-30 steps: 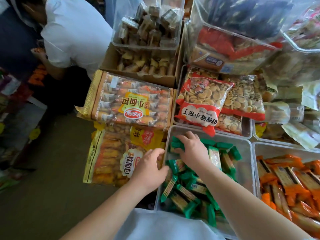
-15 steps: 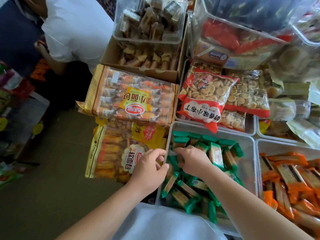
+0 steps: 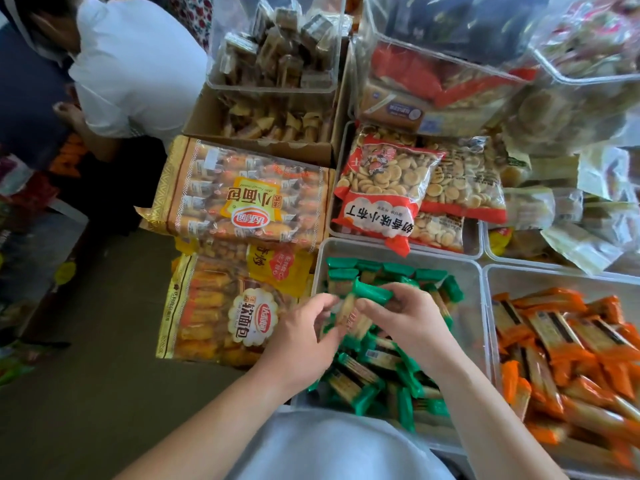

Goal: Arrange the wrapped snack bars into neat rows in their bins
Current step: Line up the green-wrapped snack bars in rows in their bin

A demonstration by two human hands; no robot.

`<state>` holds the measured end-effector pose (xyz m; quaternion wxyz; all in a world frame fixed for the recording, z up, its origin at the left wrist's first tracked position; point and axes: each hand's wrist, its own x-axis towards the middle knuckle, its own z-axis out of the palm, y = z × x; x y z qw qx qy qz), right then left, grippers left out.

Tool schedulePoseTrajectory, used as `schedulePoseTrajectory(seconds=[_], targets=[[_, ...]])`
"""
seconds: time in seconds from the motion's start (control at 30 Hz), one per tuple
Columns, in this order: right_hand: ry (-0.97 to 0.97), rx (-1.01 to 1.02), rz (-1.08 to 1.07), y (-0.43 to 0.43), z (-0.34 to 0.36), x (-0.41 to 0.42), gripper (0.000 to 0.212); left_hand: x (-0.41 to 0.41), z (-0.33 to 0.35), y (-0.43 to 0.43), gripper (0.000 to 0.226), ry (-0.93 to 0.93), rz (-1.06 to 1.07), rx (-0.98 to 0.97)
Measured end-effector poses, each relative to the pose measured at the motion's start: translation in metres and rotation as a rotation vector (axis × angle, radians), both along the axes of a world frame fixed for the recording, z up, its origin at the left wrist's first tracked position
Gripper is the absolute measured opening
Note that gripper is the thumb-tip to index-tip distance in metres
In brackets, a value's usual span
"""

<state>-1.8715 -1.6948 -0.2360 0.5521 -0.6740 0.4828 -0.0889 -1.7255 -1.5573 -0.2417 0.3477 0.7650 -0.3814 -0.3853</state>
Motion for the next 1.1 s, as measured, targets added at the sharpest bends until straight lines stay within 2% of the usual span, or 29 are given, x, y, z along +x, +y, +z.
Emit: schedulePoseTrajectory(seconds=[0.1,0.17,0.23,0.33,0.37,0.43,0.5,0.67,0.9,1.0,1.1], targets=[[-0.142,0.194,-0.093,0.007,0.006,-0.021,0.016,-0.009,-0.003,-0.005,0.039,0.100,-0.060,0.009],[-0.147,0.232,-0.119,0.009,0.001,-0.034,0.020,-0.014,-0.006,-0.007,0.037,0.046,-0.113,0.036],[-0.103,0.198,-0.169,0.010,-0.004,-0.044,0.022,-0.014,-0.011,-0.013,0.031,-0.217,-0.287,0.119],[-0.020,0.108,-0.253,0.010,-0.009,-0.059,0.027,-0.021,-0.025,-0.029,0.044,-0.726,-0.734,0.393],[-0.008,0.097,-0.269,0.011,-0.011,-0.064,0.032,-0.025,-0.028,-0.034,0.047,-0.818,-0.849,0.495],[0.018,0.079,-0.293,0.012,-0.015,-0.074,0.042,-0.033,-0.034,-0.043,0.046,-0.887,-0.997,0.668],[0.039,0.070,-0.307,0.016,-0.017,-0.083,0.047,-0.040,-0.038,-0.046,0.040,-0.884,-1.018,0.733],[0.021,0.110,-0.331,0.027,-0.017,-0.089,0.046,-0.034,-0.024,-0.032,0.040,-0.733,-0.774,0.483],[0.015,0.080,-0.267,0.027,-0.012,-0.073,0.059,-0.016,0.010,-0.004,0.016,-0.395,-0.159,0.009],[0.006,0.079,-0.246,0.024,-0.010,-0.067,0.059,-0.010,0.019,0.005,0.020,-0.129,0.111,-0.045],[0.004,0.084,-0.231,0.024,-0.006,-0.062,0.053,-0.007,0.022,0.012,0.028,0.043,0.248,-0.063]])
